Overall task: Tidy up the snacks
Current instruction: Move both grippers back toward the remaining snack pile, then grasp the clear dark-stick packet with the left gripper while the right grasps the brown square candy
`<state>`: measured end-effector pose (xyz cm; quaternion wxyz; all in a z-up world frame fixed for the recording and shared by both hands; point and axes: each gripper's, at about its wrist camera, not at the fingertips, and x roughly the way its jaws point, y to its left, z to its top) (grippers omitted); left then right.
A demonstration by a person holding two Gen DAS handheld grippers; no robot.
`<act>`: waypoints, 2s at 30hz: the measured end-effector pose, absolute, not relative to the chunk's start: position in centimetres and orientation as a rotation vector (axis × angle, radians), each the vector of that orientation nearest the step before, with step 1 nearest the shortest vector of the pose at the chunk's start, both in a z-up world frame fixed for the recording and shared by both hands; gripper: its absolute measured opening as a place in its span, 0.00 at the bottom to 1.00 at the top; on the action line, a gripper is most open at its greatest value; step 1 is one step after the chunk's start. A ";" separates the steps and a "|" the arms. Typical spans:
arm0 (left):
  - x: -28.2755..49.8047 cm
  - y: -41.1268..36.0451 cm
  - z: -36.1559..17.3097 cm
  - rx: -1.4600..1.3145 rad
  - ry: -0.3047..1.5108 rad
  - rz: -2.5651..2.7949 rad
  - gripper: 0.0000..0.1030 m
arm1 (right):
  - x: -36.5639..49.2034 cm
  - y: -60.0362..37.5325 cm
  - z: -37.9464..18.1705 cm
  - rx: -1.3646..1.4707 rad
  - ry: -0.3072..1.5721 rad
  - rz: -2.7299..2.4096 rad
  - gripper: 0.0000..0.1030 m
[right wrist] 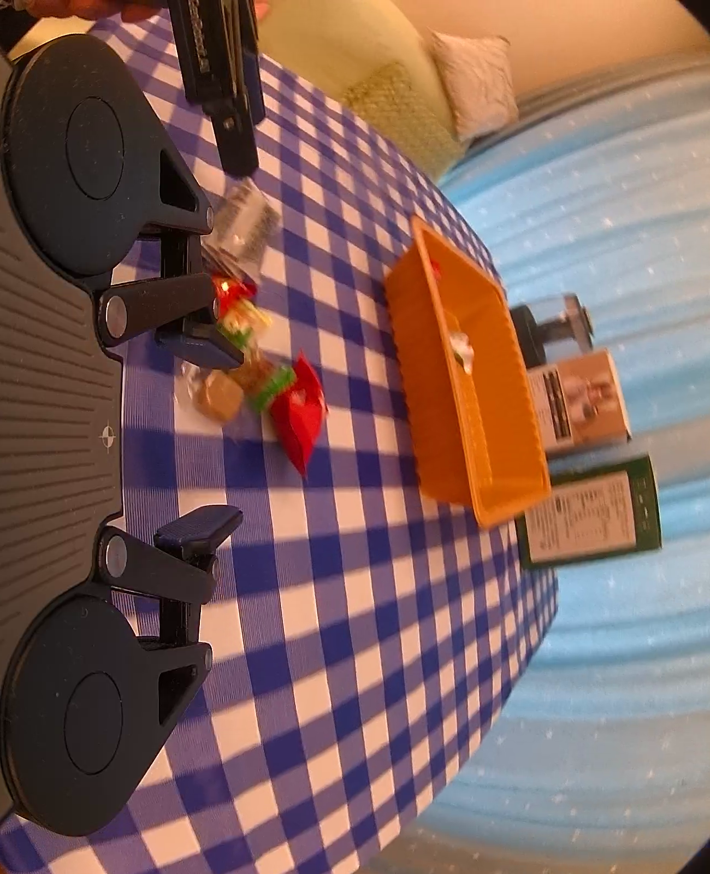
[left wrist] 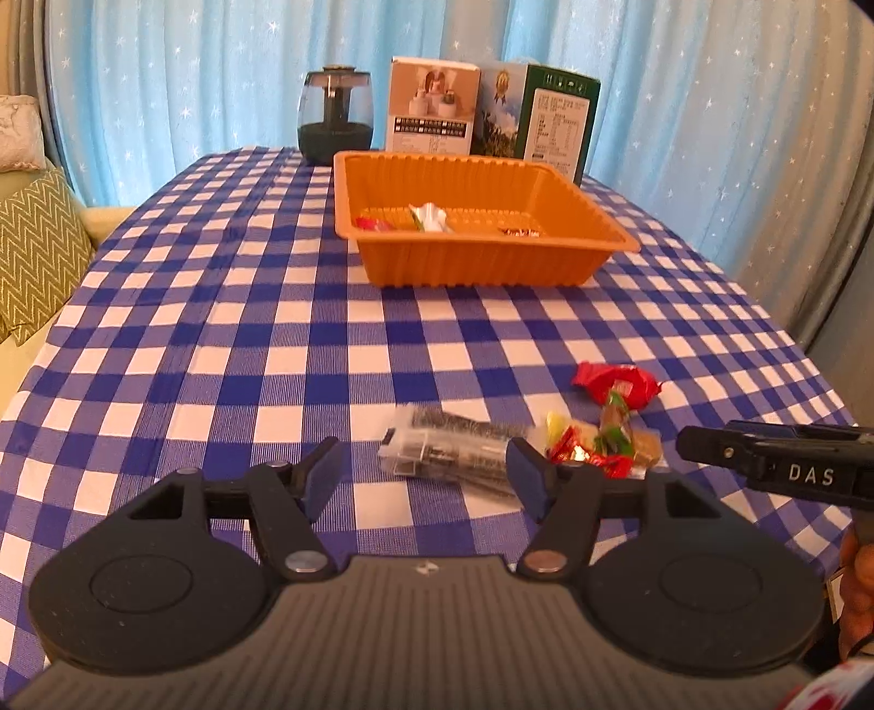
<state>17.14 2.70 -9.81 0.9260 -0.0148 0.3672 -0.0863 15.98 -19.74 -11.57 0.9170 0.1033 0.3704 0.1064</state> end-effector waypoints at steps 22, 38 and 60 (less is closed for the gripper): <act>17.7 2.5 -10.6 -0.056 0.788 -0.181 0.65 | 17.6 -16.7 -14.1 0.049 0.786 0.202 0.27; 19.6 2.2 -12.1 -0.257 0.848 -0.272 0.65 | 17.2 -18.2 -13.8 0.087 0.788 0.137 0.27; 22.9 0.4 -12.8 0.009 0.845 -0.139 0.64 | 17.3 -19.3 -13.5 0.124 0.782 0.101 0.27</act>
